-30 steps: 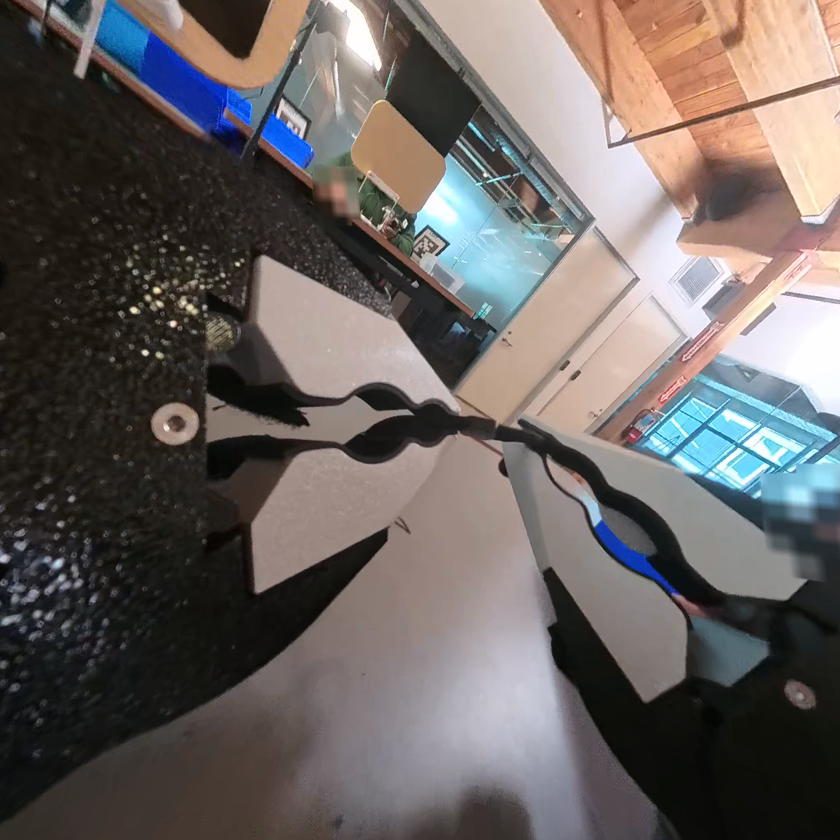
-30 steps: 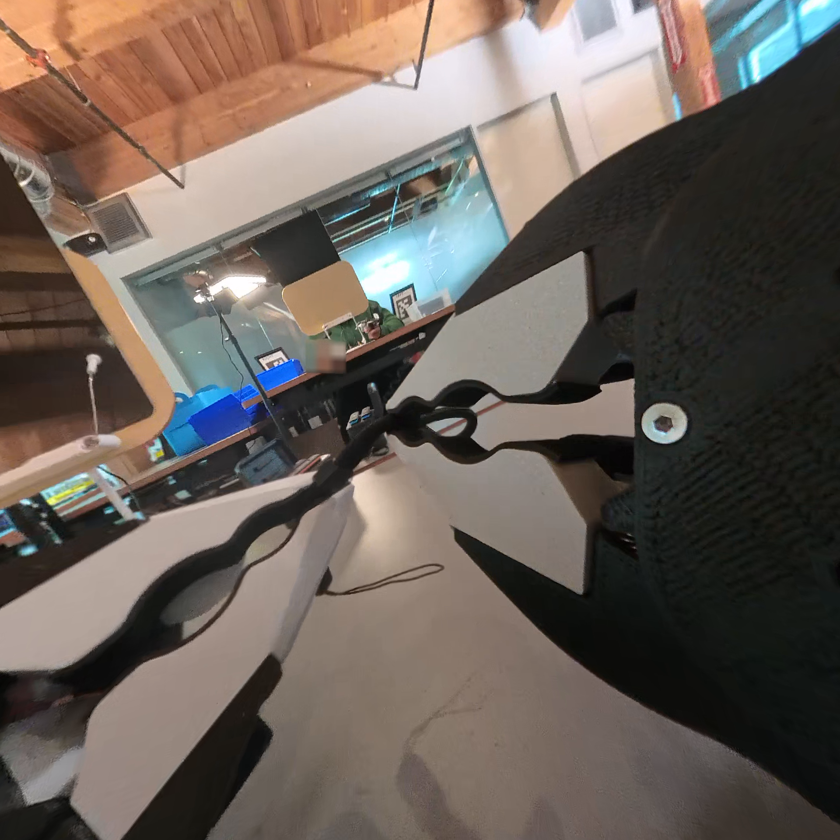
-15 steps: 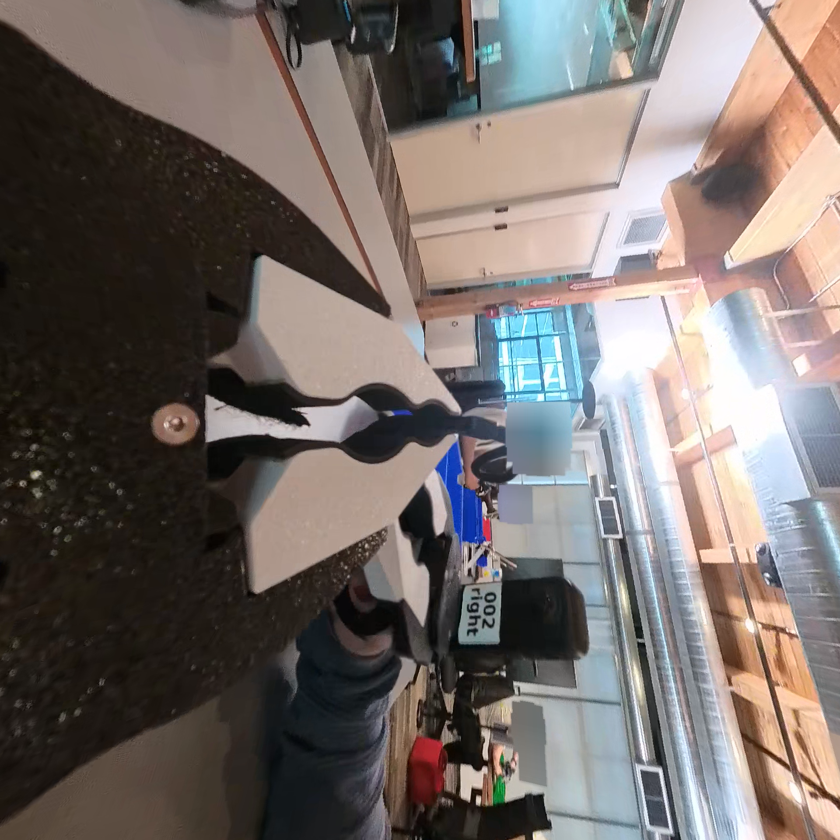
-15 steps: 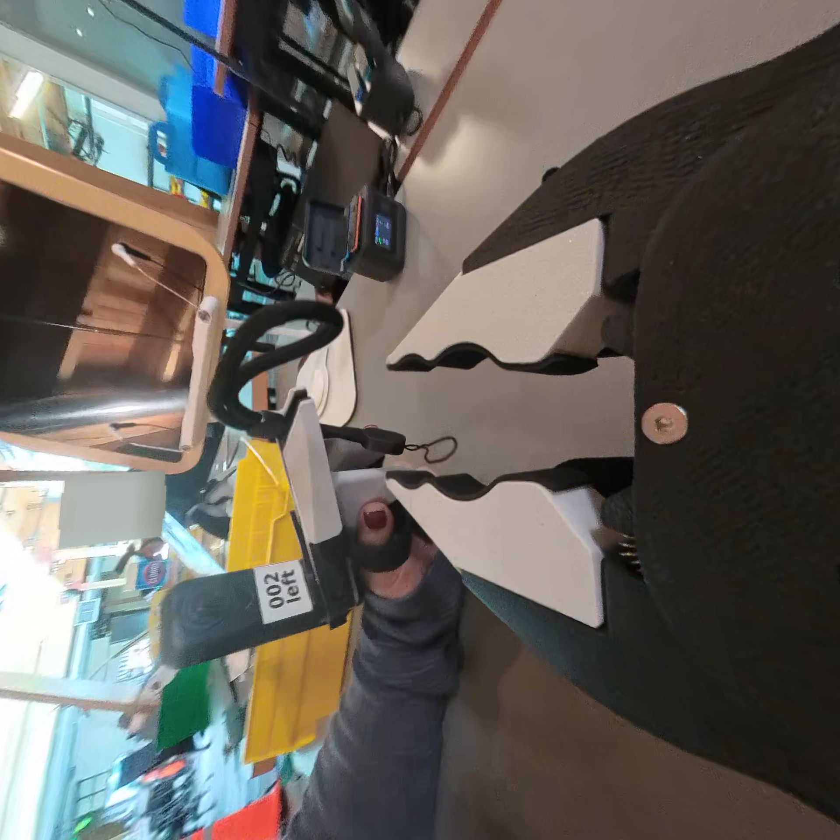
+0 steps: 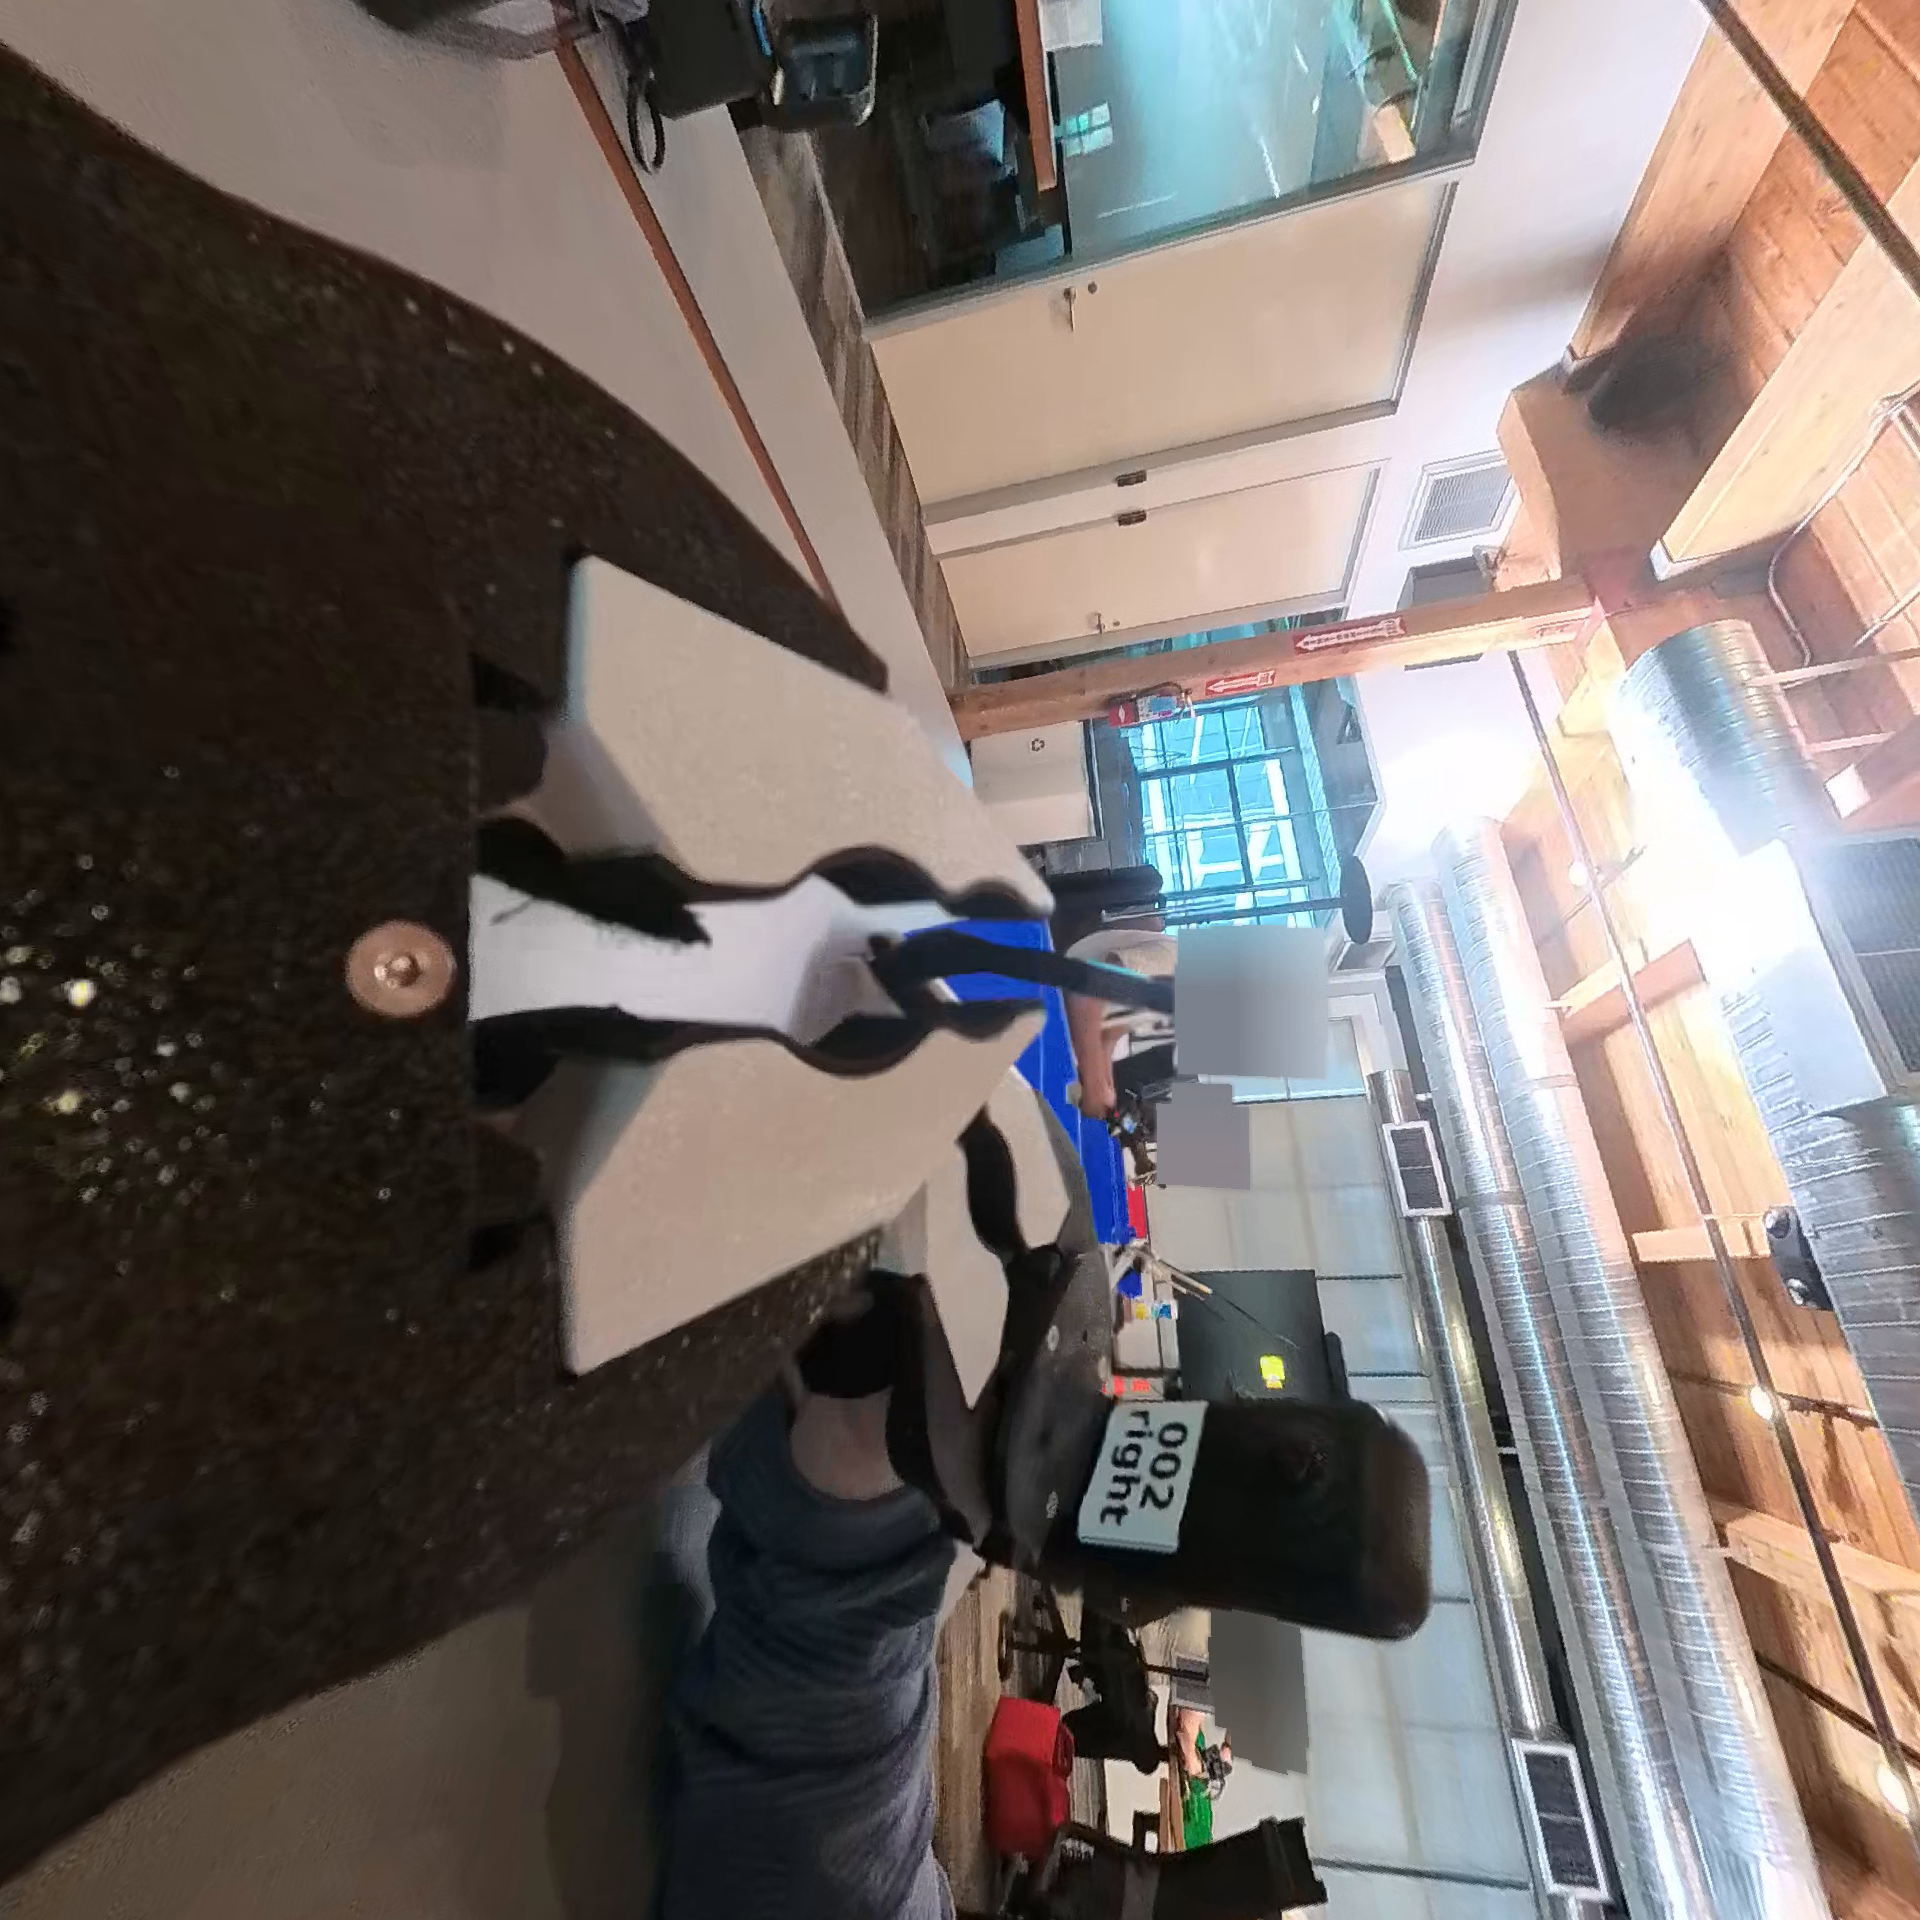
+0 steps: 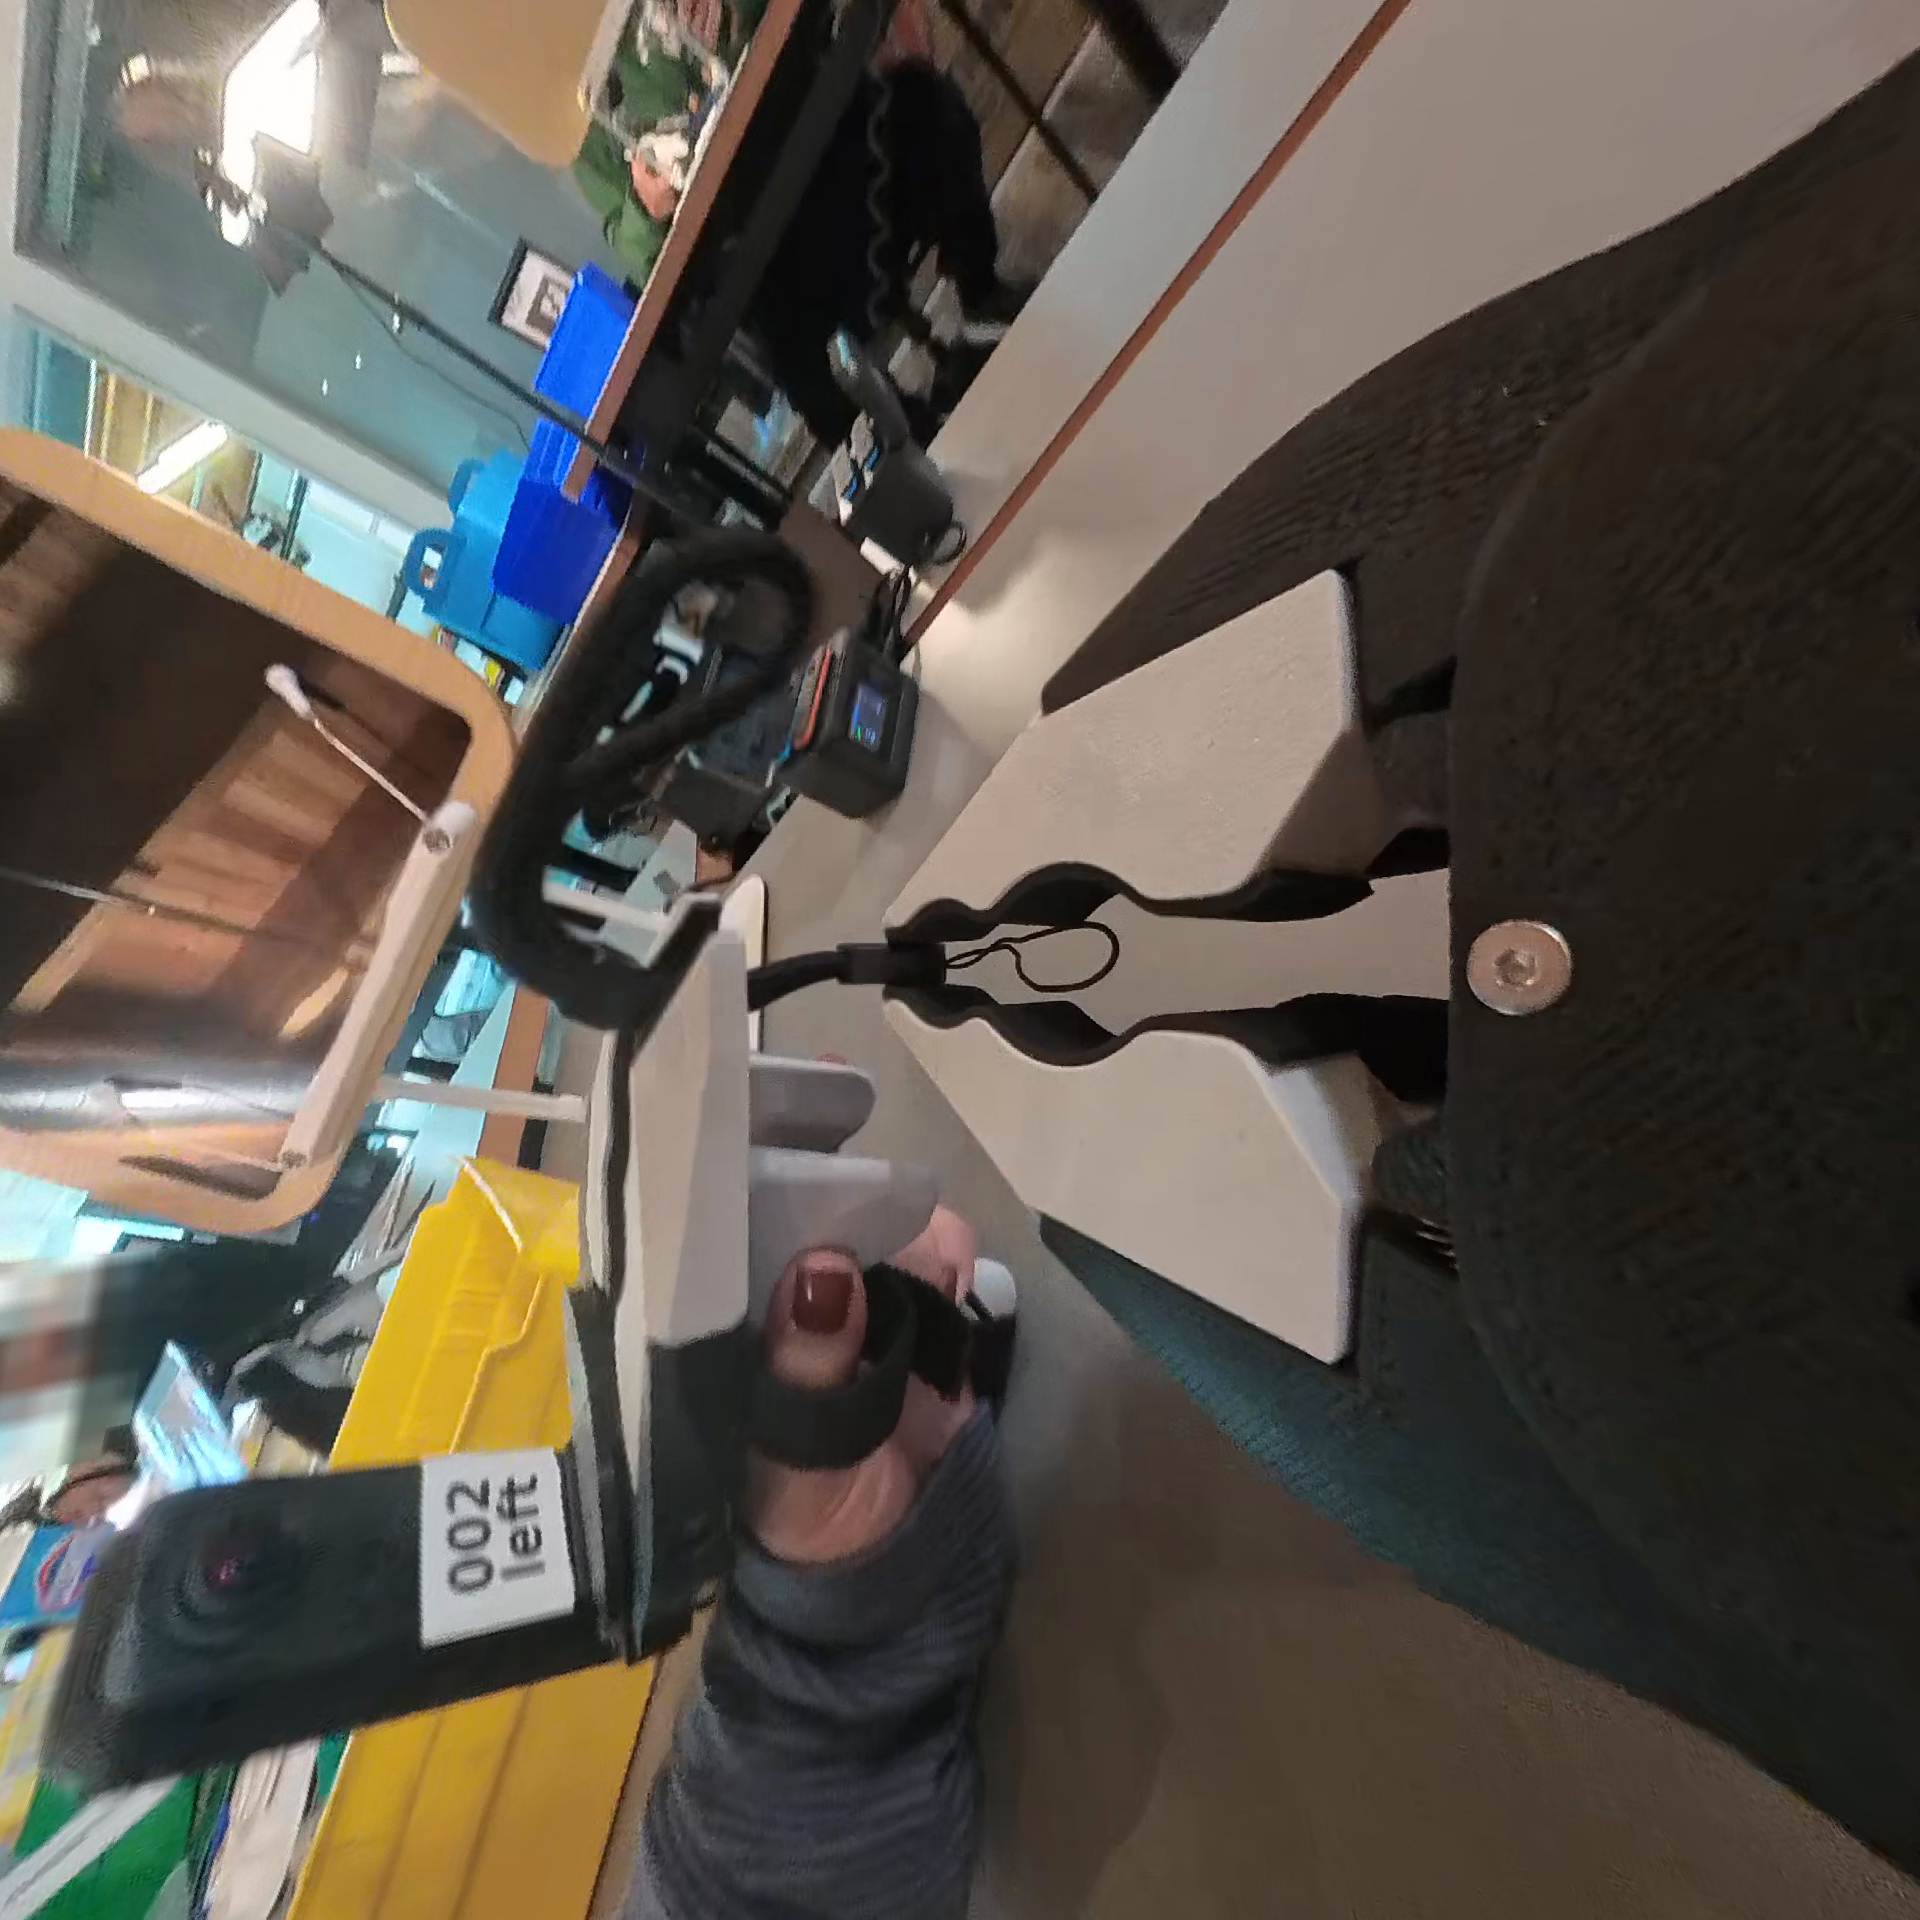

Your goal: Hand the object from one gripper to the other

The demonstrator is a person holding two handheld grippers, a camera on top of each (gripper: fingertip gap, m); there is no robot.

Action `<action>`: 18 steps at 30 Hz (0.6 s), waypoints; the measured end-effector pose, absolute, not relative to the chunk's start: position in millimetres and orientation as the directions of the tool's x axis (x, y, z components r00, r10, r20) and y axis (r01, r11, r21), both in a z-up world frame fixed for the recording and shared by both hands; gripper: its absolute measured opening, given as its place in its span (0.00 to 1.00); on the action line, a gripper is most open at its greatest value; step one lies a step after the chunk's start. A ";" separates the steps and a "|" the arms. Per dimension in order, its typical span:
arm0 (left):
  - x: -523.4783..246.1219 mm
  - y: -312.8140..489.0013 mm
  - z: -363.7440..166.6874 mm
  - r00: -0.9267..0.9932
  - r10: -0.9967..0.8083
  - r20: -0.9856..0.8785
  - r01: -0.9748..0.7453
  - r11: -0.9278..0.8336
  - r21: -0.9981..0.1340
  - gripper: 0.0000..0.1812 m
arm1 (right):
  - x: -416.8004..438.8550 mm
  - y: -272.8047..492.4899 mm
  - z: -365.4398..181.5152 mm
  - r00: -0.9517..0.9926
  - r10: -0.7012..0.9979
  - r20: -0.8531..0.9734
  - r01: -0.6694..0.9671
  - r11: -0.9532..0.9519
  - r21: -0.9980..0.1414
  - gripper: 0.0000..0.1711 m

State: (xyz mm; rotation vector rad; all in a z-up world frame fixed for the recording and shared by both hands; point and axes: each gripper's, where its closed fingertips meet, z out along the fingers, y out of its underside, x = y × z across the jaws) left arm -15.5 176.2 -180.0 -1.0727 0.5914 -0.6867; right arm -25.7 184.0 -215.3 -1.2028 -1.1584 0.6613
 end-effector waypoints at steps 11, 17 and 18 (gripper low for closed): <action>-32.6 190.1 -179.1 0.710 -0.704 -0.015 0.257 0.280 -0.925 0.21 | 210.2 265.3 -139.6 0.834 0.307 0.458 0.479 0.009 -0.878 0.03; -29.7 190.6 -181.5 0.711 -0.702 -0.031 0.234 0.278 -0.932 0.21 | 318.8 274.4 -198.6 0.878 0.142 0.458 0.470 -0.448 -0.761 0.04; -27.4 189.6 -182.5 0.712 -0.701 -0.050 0.214 0.285 -0.934 0.21 | 323.7 273.7 -208.5 0.887 0.143 0.440 0.449 -0.496 -0.743 0.03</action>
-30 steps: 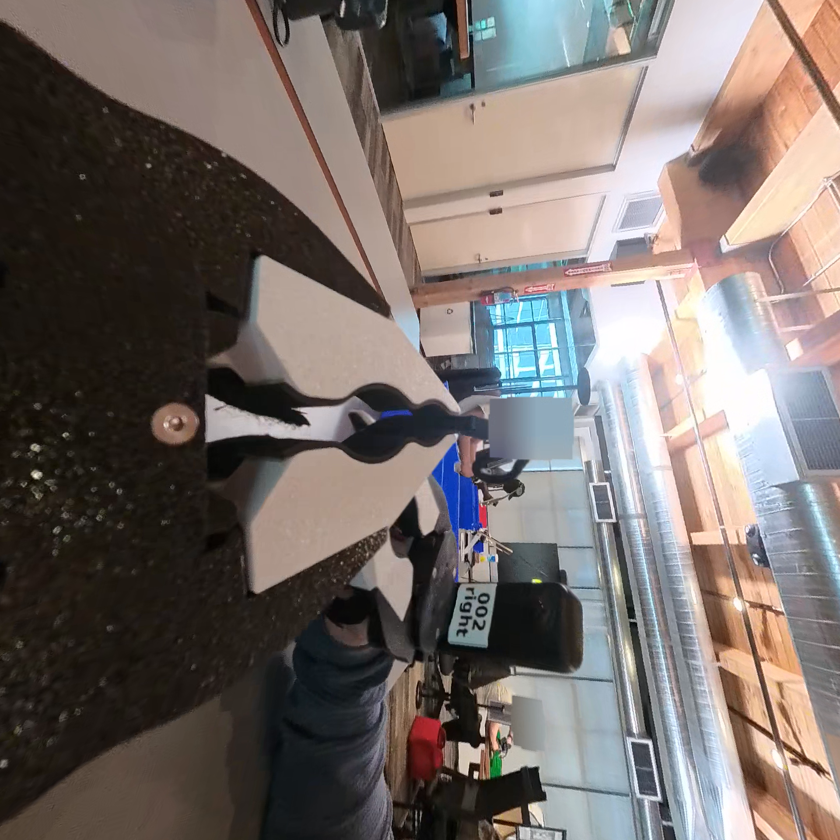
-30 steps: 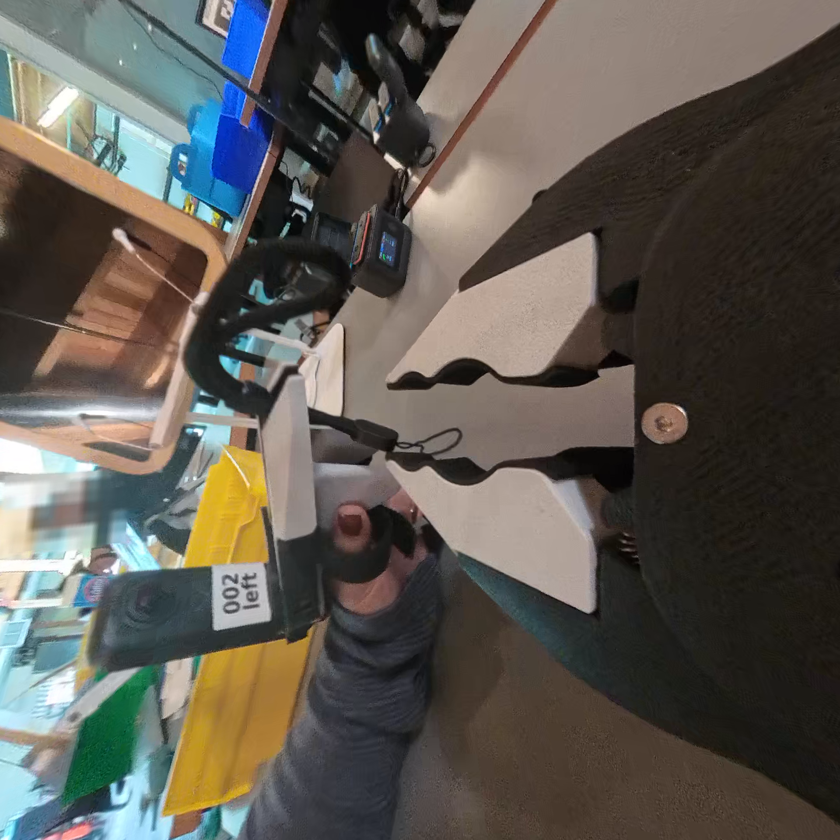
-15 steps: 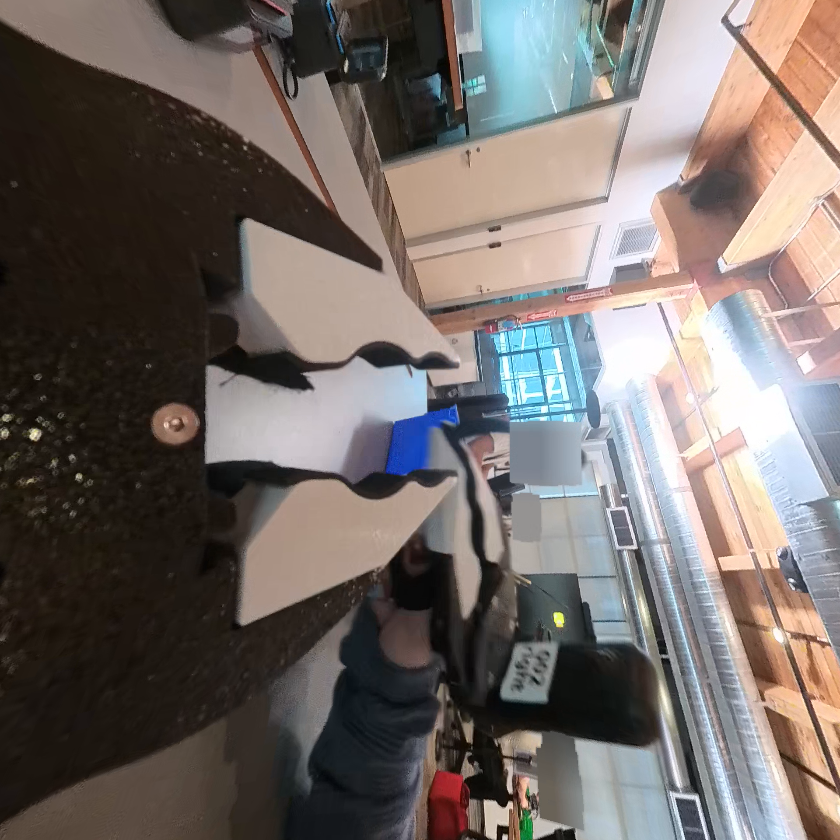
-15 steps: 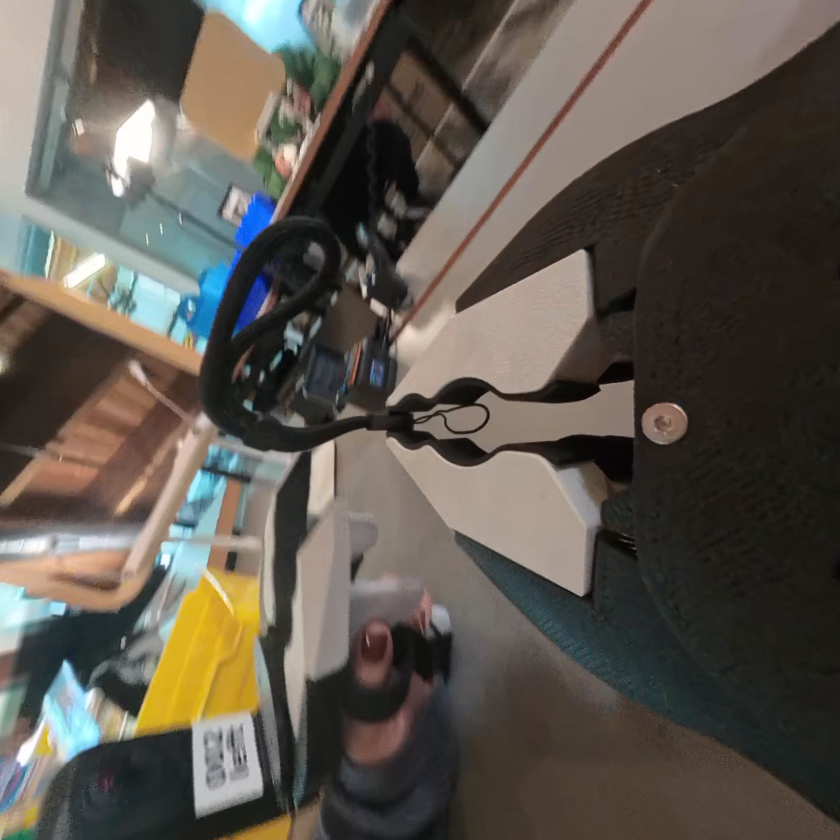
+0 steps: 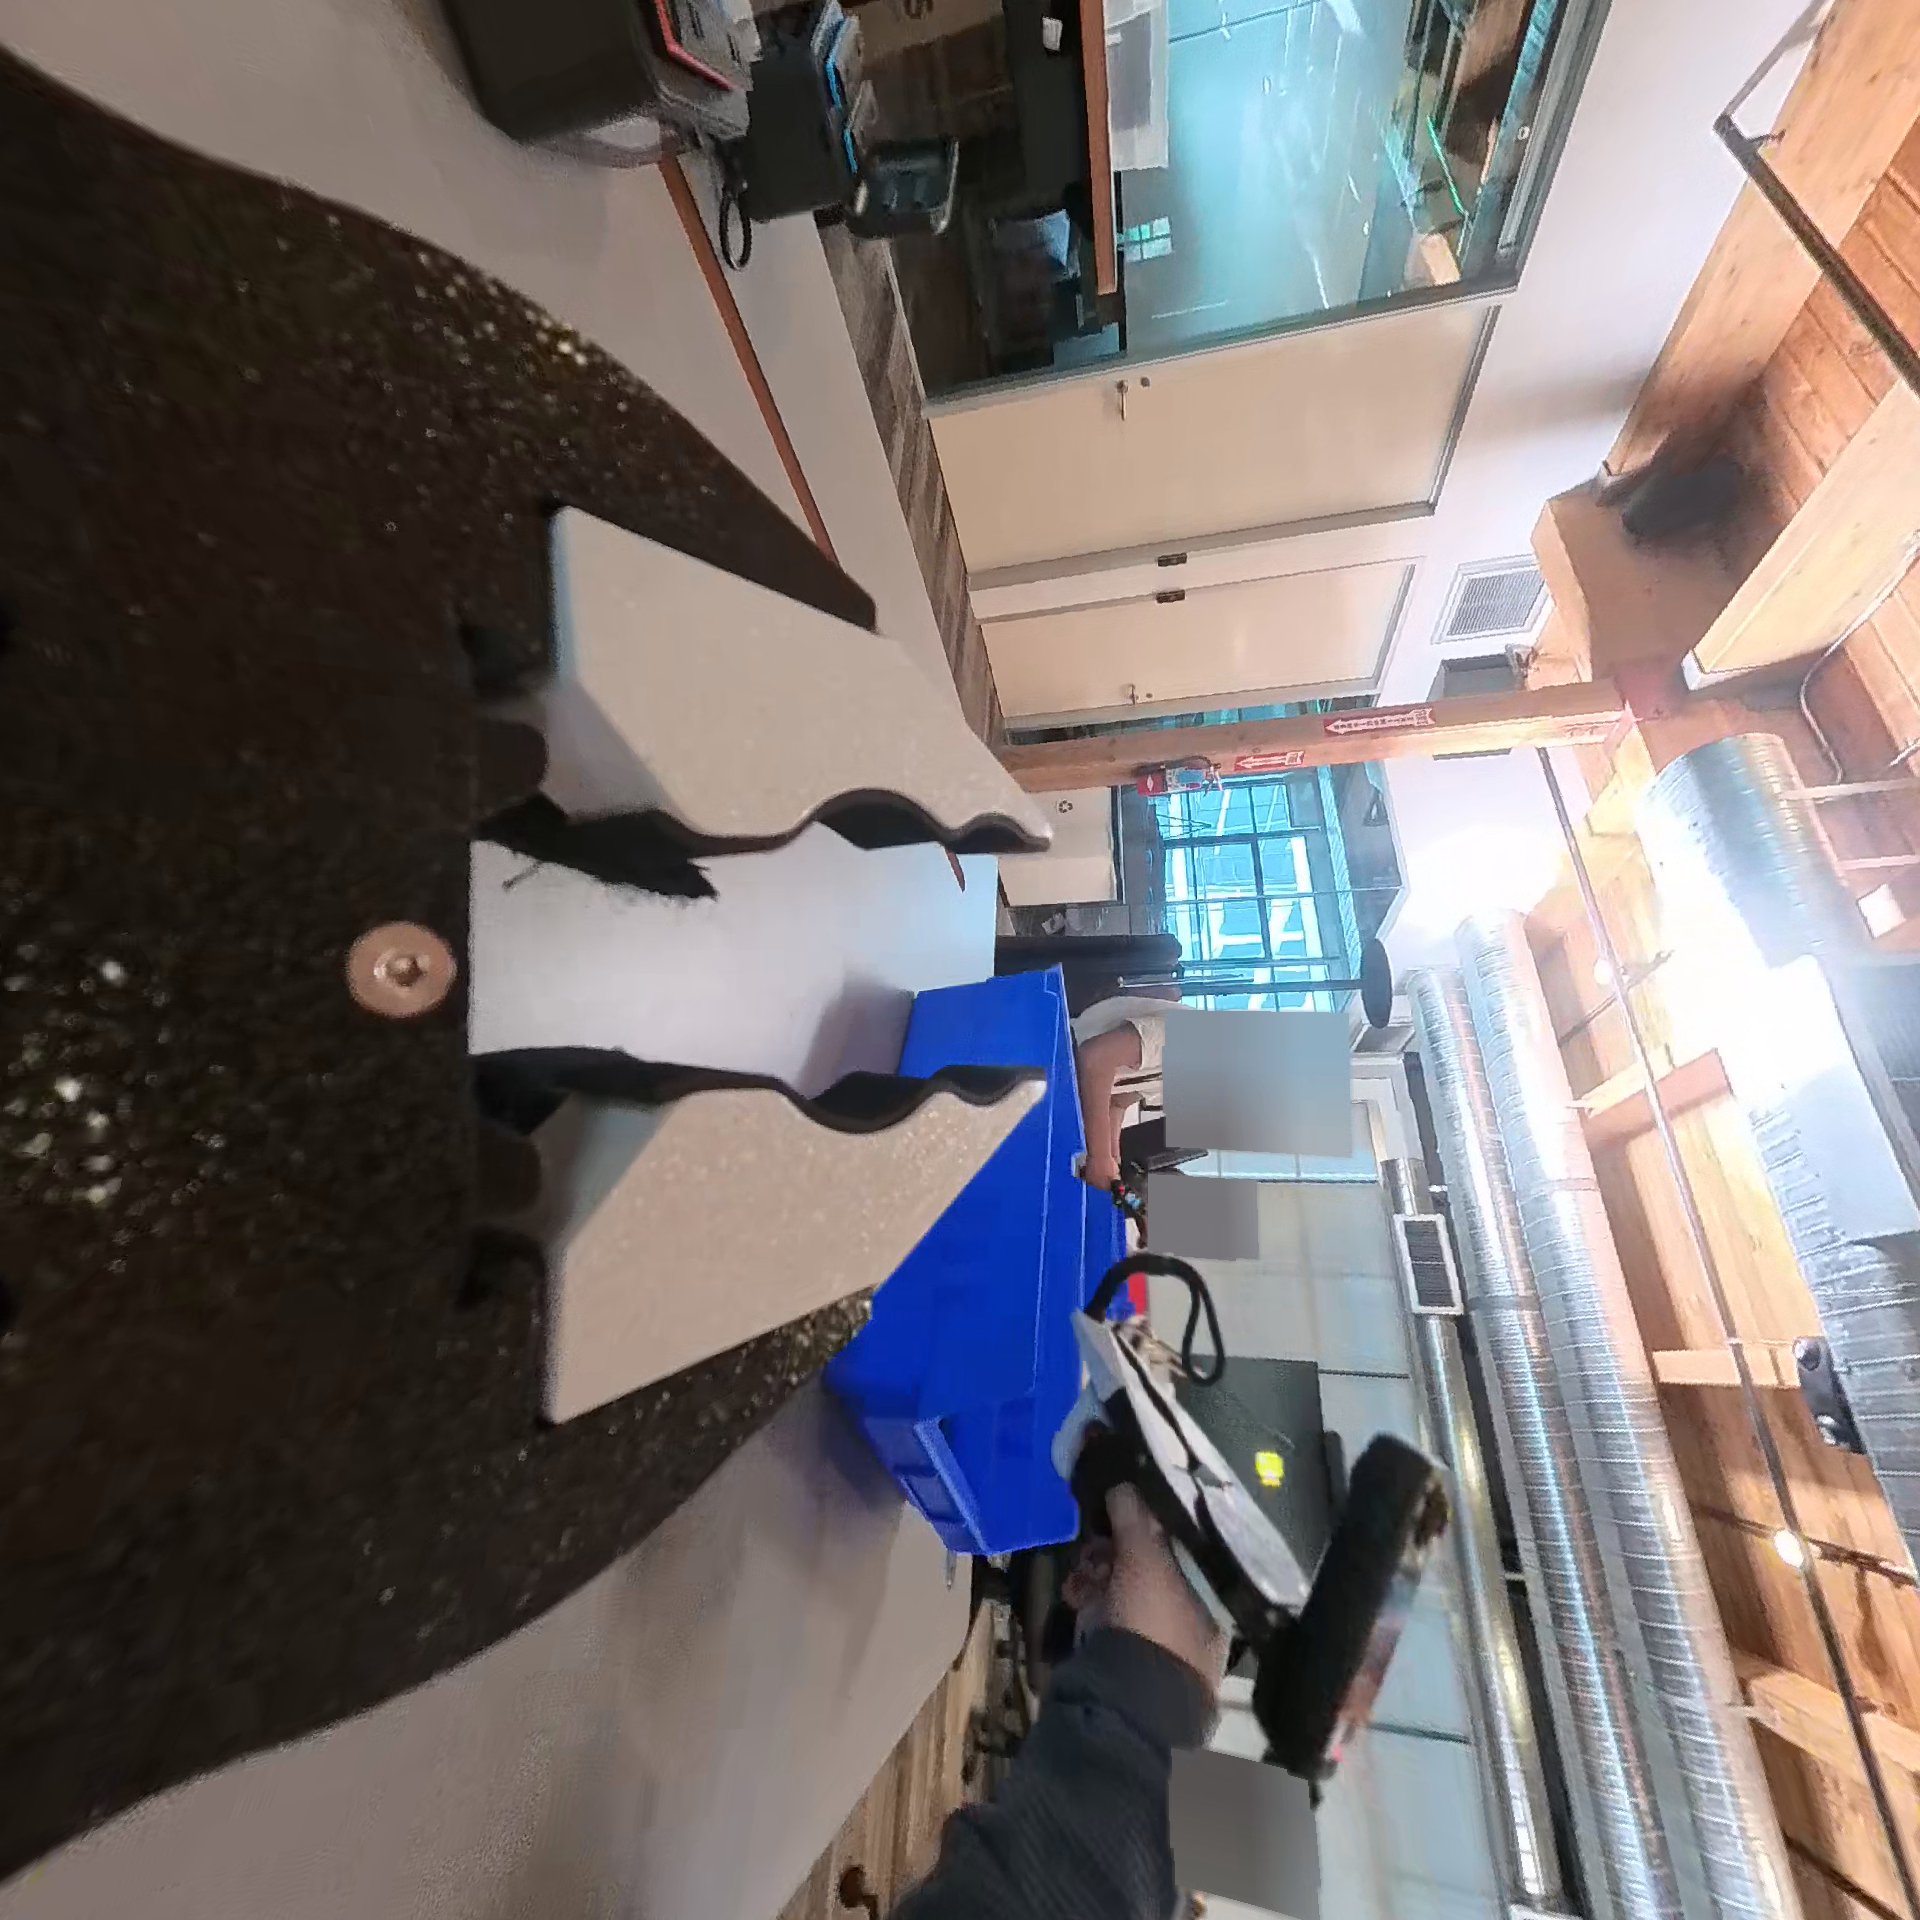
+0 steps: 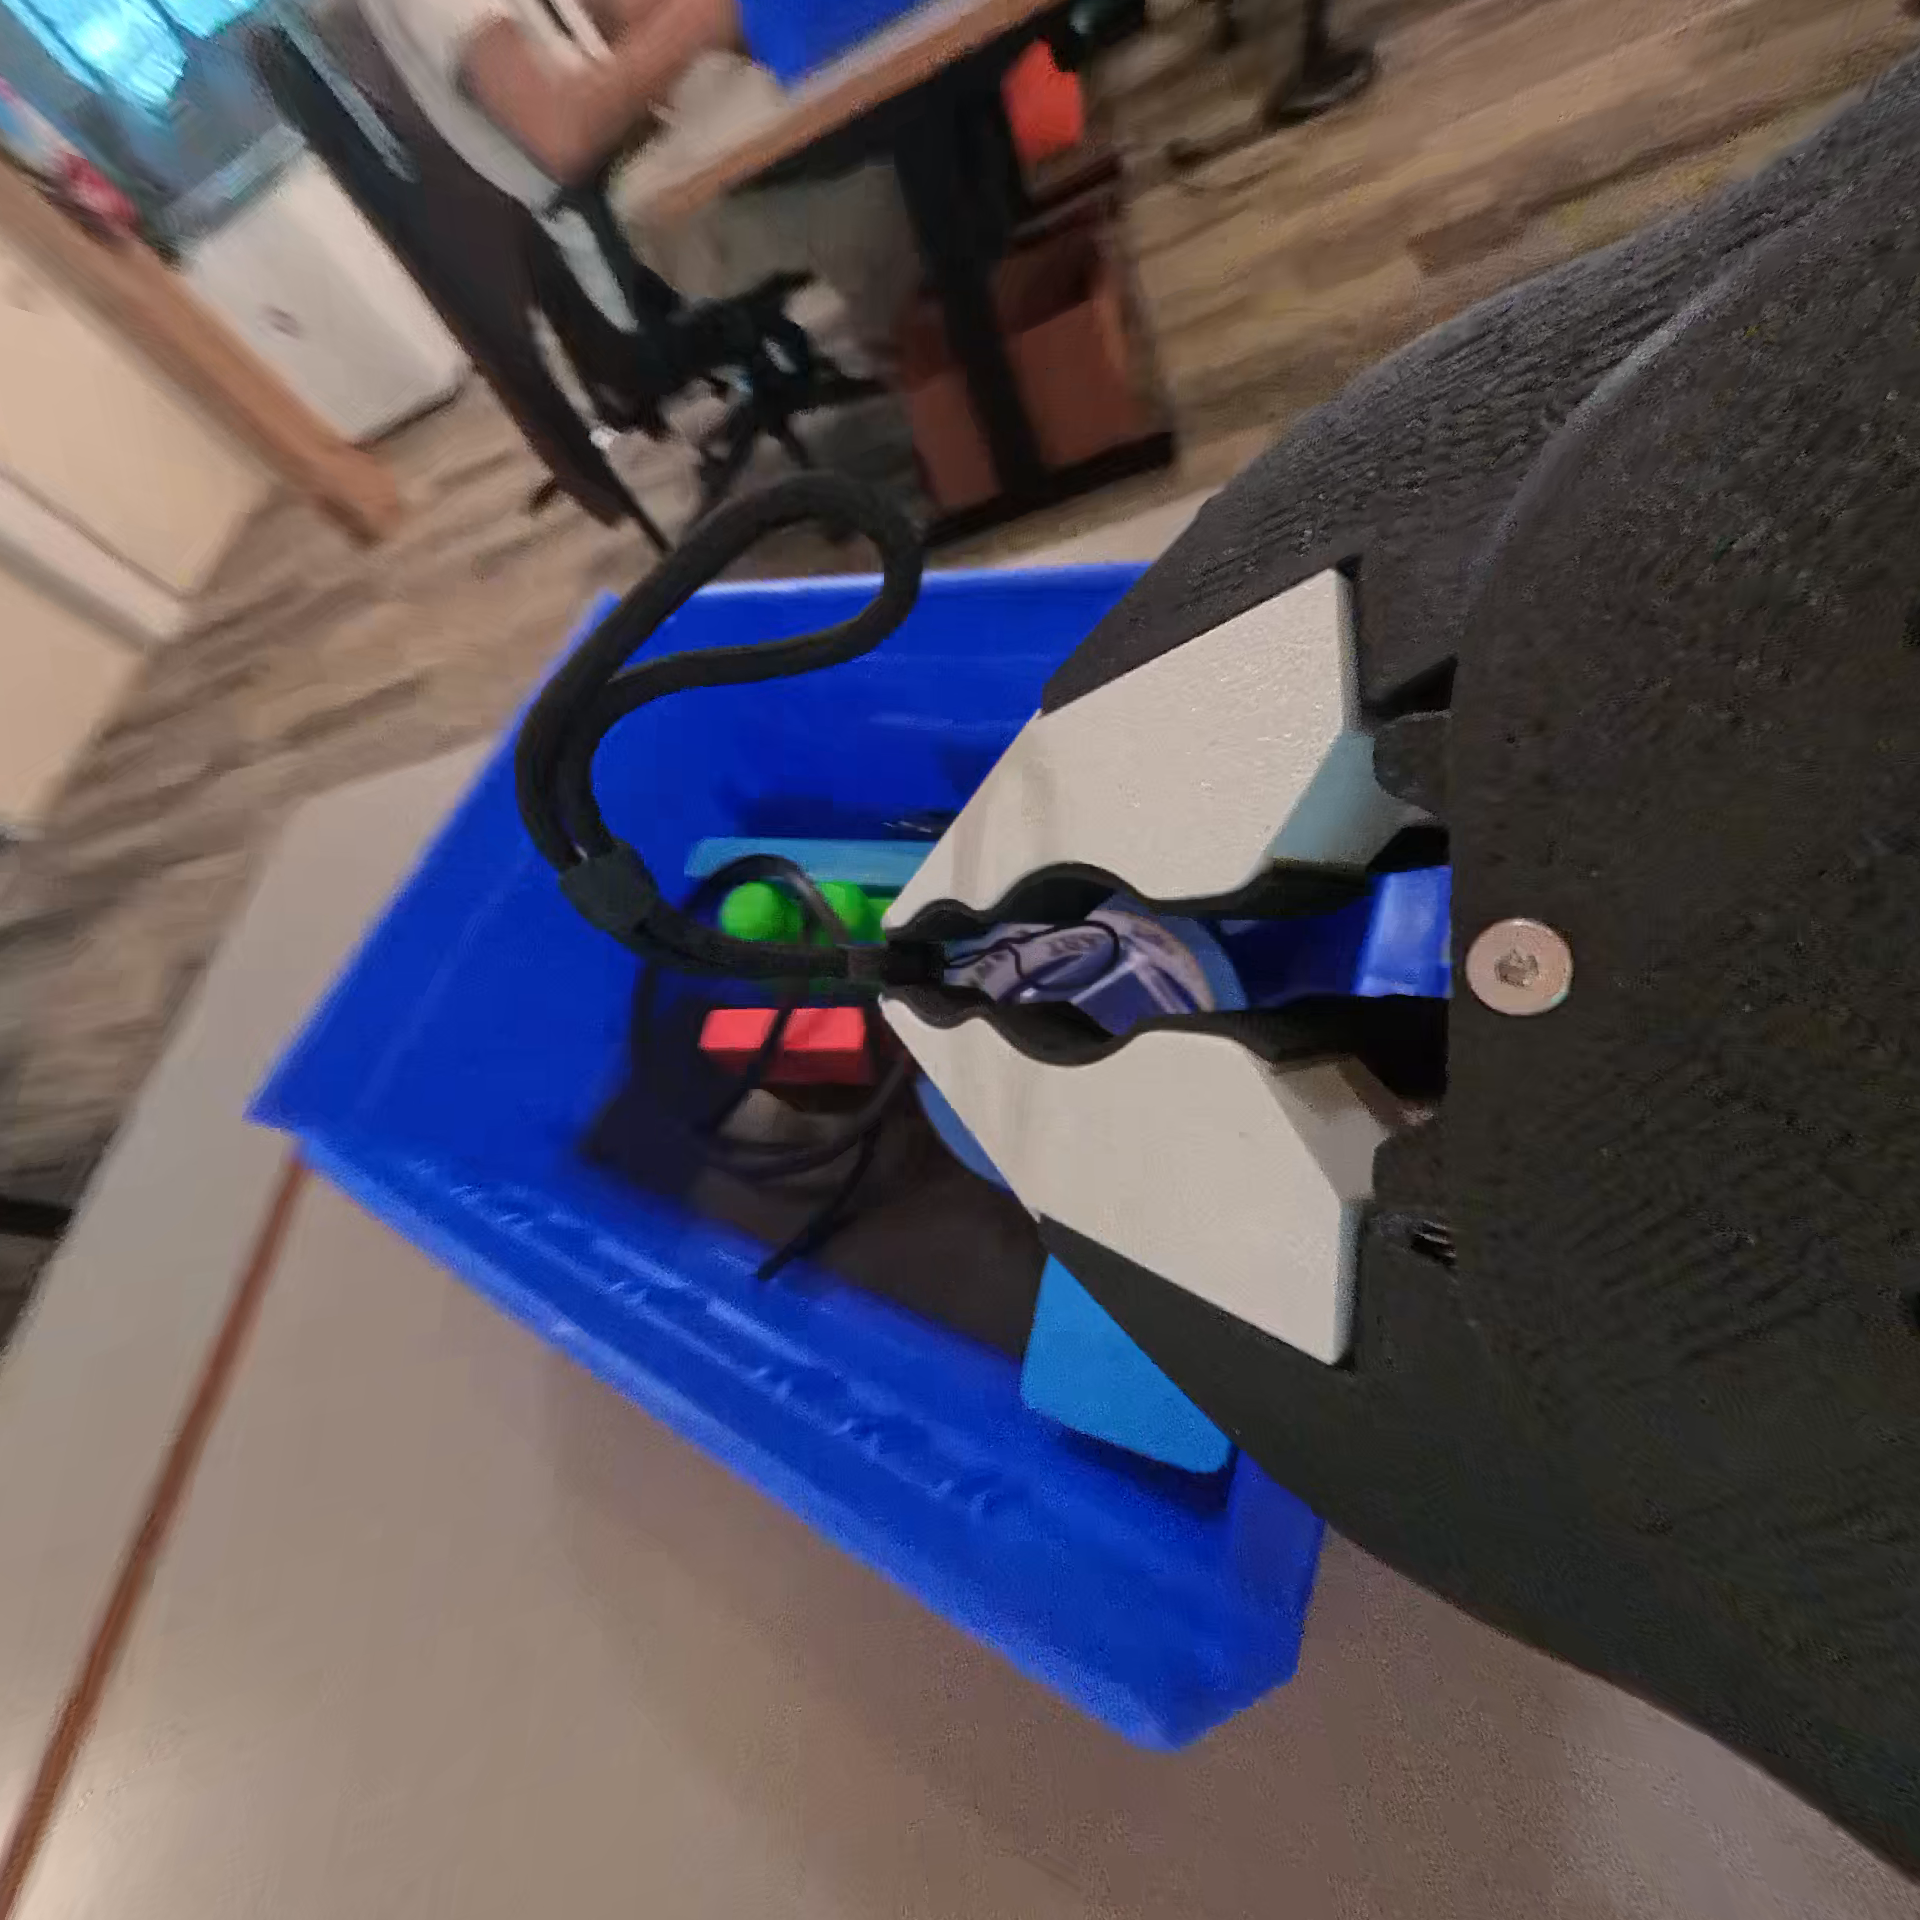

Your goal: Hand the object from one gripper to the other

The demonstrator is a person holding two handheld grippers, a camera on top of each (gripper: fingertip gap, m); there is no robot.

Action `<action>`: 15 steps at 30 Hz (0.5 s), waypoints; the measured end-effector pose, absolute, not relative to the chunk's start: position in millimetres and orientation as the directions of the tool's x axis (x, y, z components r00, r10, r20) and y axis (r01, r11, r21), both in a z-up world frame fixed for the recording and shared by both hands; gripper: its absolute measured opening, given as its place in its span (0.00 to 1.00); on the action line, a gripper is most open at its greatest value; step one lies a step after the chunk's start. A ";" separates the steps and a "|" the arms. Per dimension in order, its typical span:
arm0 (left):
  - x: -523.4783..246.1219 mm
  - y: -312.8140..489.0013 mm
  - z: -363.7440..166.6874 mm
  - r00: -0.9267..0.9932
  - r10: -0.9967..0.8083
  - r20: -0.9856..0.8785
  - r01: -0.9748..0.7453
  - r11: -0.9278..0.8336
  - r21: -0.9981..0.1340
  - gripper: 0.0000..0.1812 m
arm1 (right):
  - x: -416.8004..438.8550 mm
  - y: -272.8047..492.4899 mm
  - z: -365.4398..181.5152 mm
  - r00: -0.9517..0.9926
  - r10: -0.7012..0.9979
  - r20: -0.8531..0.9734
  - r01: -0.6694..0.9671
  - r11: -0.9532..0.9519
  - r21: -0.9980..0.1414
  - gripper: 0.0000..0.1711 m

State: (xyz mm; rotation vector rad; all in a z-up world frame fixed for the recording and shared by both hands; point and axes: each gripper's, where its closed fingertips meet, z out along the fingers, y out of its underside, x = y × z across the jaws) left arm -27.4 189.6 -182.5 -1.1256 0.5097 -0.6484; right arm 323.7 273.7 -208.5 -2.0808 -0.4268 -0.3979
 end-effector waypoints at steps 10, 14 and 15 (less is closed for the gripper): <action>-9.7 183.5 -191.9 0.707 -0.675 -0.212 0.051 0.348 -0.936 0.18 | 332.5 268.6 -162.9 0.770 -0.070 0.635 0.558 -0.408 -0.722 0.42; -10.0 184.5 -192.4 0.711 -0.669 -0.215 0.044 0.348 -0.937 0.18 | 284.5 271.2 -112.7 0.722 -0.125 0.680 0.657 -0.183 -0.731 0.40; -10.3 184.6 -192.3 0.713 -0.667 -0.216 0.043 0.349 -0.936 0.18 | 254.6 275.1 -106.3 0.770 -0.059 0.636 0.632 -0.073 -0.772 0.39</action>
